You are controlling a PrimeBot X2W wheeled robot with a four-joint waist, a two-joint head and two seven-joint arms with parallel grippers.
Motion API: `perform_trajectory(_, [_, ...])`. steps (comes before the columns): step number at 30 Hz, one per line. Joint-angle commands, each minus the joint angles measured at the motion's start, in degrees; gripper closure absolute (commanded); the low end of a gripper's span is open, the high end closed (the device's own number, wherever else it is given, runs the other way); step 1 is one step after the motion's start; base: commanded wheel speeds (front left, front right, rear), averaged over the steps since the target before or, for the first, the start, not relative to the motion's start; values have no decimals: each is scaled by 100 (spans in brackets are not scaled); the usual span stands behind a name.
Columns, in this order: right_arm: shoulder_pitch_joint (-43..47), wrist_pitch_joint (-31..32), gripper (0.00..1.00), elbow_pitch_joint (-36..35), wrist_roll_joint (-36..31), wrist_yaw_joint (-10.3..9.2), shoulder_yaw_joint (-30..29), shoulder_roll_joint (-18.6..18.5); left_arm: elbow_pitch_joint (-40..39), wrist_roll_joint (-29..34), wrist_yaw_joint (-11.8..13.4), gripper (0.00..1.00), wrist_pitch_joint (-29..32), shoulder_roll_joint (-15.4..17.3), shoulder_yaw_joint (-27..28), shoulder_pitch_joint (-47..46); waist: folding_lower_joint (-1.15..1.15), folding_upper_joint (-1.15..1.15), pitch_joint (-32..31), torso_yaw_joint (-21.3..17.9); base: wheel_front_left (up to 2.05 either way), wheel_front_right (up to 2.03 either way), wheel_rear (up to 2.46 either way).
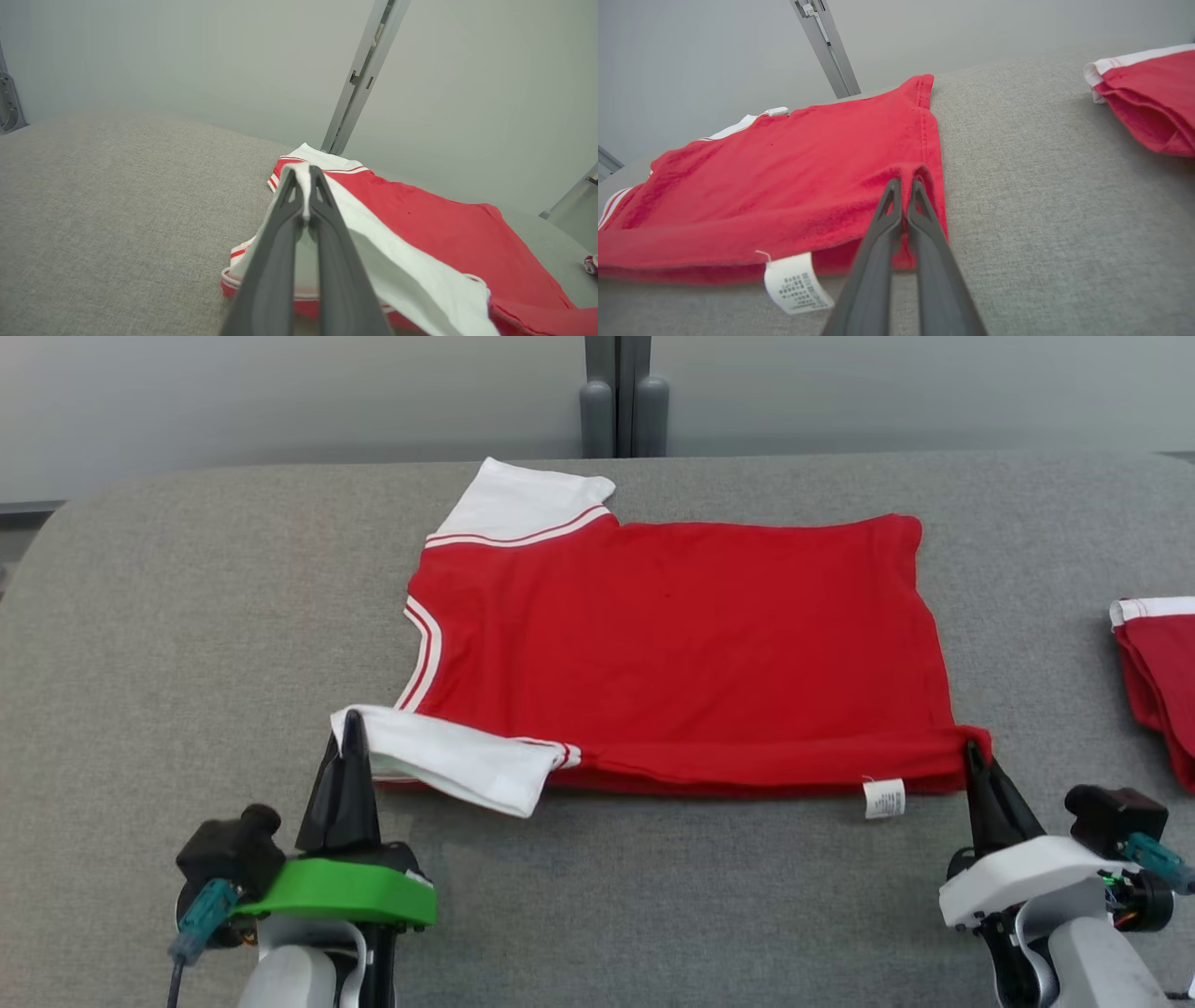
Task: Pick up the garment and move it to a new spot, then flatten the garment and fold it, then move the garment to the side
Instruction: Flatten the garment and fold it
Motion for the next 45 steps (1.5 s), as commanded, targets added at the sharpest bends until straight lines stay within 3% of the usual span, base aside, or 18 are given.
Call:
perform_trajectory(1, [-164,-24,100,74,76,-10,12,-14,82,9,-3,100,-16,32,-19,-213,0,0,326,-161,0,0,0])
perform_trajectory(10, [-987,-24,100,461,79,-10,164,11,569,102,55,100,-16,33,26,-1091,0,0,840,-327,0,0,0])
perform_trajectory(22, [-1447,-24,100,653,-92,-10,150,71,1098,285,75,100,-16,32,241,-1745,0,0,1142,-454,0,0,0])
perform_trajectory(23, [-1472,-24,94,632,-102,-10,141,79,1130,287,86,100,-16,32,254,-1760,0,0,1139,-464,0,0,0])
perform_trajectory(24, [-1505,-24,71,579,-106,-10,118,89,1169,319,103,87,-16,33,274,-1771,0,0,1135,-475,0,0,0])
perform_trajectory(25, [-1525,-25,27,524,-118,-10,107,96,1205,316,127,52,-15,33,291,-1762,0,0,1127,-484,0,0,0])
perform_trajectory(26, [-1523,-25,0,469,-140,-10,106,110,1275,269,150,0,-15,33,301,-1731,0,0,1114,-492,0,0,0])
perform_trajectory(35, [-1078,-24,0,-236,-767,-10,-130,158,1211,633,346,0,-16,31,380,-1266,0,0,844,-515,0,0,0])
perform_trajectory(45, [7,-24,0,-266,-827,-10,-89,158,1070,1051,519,0,-15,30,313,61,0,0,72,-532,0,0,0])
